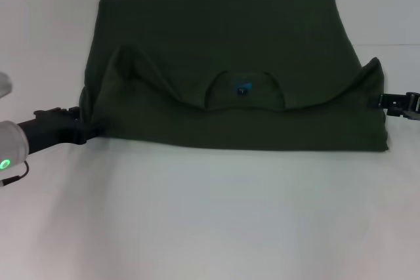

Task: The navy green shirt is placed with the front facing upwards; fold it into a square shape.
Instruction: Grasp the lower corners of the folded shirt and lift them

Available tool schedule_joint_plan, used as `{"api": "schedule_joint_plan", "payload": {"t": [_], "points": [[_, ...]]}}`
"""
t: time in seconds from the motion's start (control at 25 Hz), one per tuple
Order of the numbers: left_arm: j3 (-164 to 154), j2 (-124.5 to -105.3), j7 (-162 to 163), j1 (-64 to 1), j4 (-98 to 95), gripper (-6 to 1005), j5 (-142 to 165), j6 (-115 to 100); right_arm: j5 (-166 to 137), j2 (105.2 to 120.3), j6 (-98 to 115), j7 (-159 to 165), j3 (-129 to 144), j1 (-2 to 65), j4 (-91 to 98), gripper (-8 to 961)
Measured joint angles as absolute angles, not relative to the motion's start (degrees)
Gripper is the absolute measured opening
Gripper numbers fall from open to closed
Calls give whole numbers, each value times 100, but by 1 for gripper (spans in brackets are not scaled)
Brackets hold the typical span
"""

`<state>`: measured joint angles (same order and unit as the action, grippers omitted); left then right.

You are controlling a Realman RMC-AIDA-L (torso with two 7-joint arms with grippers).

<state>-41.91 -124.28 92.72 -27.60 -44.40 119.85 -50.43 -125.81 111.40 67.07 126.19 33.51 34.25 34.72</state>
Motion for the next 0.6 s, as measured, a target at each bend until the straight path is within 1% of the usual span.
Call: {"api": "schedule_joint_plan", "payload": {"t": [0.6], "points": [[-4632, -12420, 9053, -2936, -4287, 678, 12253, -4778, -12576, 11143, 6706, 12626, 3107, 3387, 3428, 703]]}}
